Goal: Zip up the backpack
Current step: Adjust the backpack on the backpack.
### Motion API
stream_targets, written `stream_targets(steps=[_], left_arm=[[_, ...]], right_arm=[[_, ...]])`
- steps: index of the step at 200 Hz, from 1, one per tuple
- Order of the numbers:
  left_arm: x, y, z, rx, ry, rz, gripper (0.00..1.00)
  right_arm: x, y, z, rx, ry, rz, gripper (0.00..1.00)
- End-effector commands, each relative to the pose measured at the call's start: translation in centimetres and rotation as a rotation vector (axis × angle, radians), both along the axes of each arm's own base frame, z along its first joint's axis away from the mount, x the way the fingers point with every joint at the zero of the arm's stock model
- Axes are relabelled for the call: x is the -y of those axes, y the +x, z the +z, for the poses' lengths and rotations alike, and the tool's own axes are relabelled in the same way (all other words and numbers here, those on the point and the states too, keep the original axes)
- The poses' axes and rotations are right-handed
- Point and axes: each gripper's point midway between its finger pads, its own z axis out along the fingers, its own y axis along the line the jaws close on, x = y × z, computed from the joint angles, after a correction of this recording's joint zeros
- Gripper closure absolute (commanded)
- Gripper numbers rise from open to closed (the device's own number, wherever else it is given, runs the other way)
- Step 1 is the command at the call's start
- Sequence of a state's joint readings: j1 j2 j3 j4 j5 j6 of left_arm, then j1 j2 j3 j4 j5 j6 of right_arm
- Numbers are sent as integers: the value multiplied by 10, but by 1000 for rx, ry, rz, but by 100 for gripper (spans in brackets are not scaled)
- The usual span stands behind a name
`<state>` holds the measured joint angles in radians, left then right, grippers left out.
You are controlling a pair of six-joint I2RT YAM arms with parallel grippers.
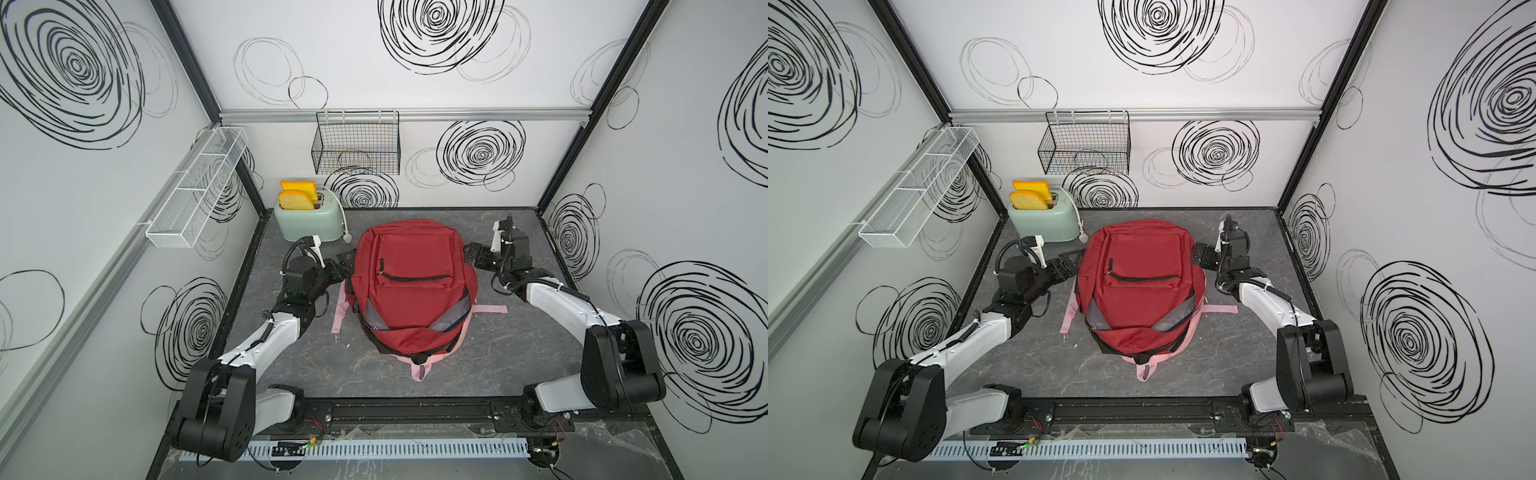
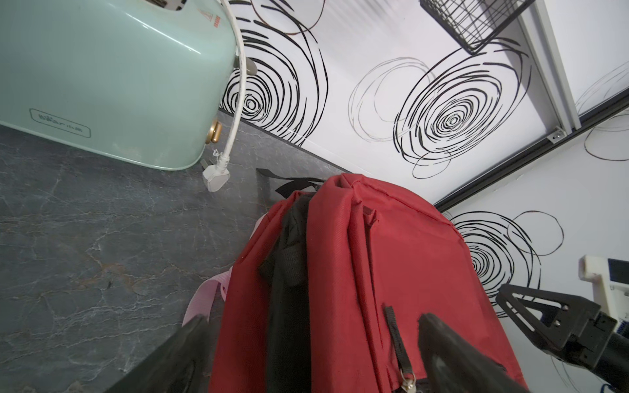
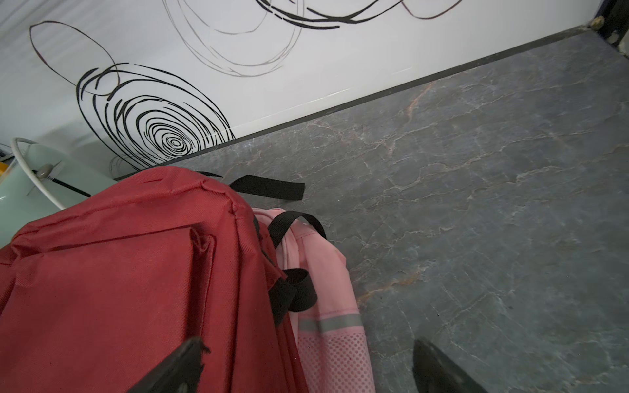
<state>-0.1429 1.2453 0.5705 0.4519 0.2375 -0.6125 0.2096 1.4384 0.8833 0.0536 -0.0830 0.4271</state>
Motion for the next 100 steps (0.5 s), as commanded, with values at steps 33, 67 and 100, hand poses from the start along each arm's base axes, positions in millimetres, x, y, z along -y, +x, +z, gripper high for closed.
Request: stream_targets(steps=[33, 67, 100], left_arm=[[1, 4, 6, 25, 16, 9, 2], [0, 6, 0, 0, 56, 26, 2], [2, 6, 2, 3, 51, 18, 2]], right_arm=[[-3, 3, 3, 15, 31, 6, 1], [0, 3, 3, 14, 29, -5, 1], [0, 2, 3, 14, 36, -3, 1]])
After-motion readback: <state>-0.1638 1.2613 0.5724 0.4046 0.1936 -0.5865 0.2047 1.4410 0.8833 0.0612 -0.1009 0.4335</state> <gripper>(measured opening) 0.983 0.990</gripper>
